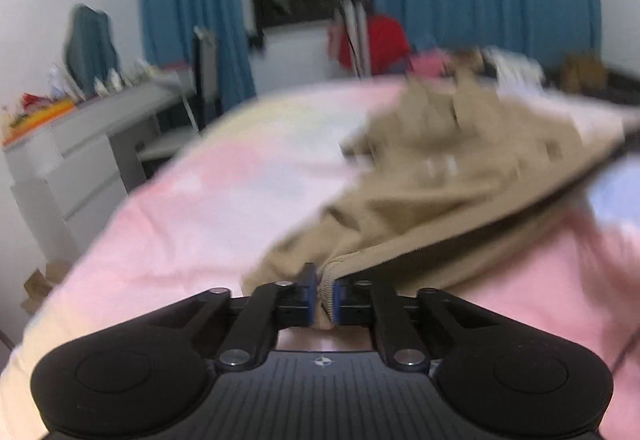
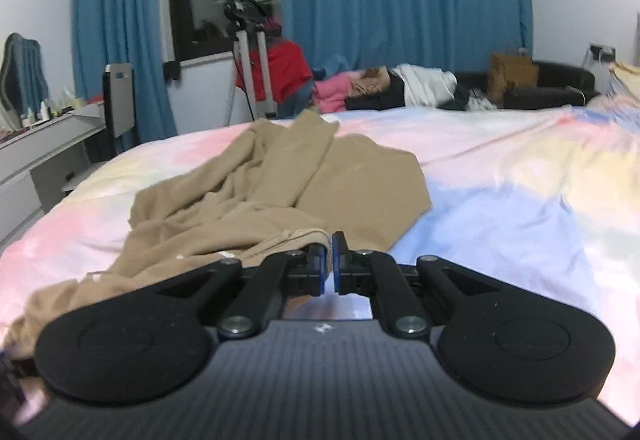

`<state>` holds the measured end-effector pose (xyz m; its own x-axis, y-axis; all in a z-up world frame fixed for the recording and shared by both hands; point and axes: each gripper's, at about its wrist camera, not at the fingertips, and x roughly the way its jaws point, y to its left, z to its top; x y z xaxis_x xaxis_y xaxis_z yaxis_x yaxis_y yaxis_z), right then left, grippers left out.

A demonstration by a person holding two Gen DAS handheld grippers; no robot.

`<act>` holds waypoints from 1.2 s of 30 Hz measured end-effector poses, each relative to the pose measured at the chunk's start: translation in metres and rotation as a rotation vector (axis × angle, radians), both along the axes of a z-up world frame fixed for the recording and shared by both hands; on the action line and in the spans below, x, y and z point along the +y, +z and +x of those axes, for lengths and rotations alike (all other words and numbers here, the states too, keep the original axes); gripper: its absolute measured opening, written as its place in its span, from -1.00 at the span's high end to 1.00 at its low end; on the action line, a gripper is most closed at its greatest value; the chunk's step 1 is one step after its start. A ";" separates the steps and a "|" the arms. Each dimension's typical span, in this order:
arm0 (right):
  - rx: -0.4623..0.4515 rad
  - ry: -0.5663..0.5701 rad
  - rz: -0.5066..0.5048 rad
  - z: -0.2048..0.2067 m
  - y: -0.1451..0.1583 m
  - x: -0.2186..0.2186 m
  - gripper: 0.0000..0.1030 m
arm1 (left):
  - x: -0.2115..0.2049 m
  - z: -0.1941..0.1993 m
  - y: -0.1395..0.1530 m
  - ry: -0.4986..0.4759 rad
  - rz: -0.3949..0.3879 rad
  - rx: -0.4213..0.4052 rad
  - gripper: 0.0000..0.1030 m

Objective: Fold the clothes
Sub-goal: 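Lift the shirt high with both grippers and shake it out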

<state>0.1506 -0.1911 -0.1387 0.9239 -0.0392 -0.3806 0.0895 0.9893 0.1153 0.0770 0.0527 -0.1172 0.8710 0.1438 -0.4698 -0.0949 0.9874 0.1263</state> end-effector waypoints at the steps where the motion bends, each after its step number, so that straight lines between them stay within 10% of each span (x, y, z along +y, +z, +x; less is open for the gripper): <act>1: -0.015 -0.004 -0.004 -0.002 0.002 0.001 0.88 | 0.003 0.001 0.007 0.012 -0.021 -0.046 0.92; 8: -0.172 0.007 -0.044 -0.010 0.072 0.018 0.88 | 0.030 0.000 0.105 0.046 -0.181 -0.339 0.93; 18: -0.513 0.024 -0.038 -0.049 0.283 0.016 0.88 | 0.048 -0.016 0.338 -0.029 -0.330 -0.662 0.94; 28: -0.824 0.074 -0.088 -0.170 0.459 -0.007 0.88 | 0.040 -0.115 0.540 -0.151 -0.258 -0.916 0.94; 36: -0.802 0.149 -0.122 -0.201 0.527 -0.024 0.88 | 0.020 -0.145 0.600 -0.163 -0.124 -0.891 0.92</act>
<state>-0.0506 -0.2151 0.3878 0.9121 0.1065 0.3958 -0.1072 0.9940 -0.0205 -0.0683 0.0731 0.4828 0.9237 -0.0196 0.3827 0.0354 0.9988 -0.0343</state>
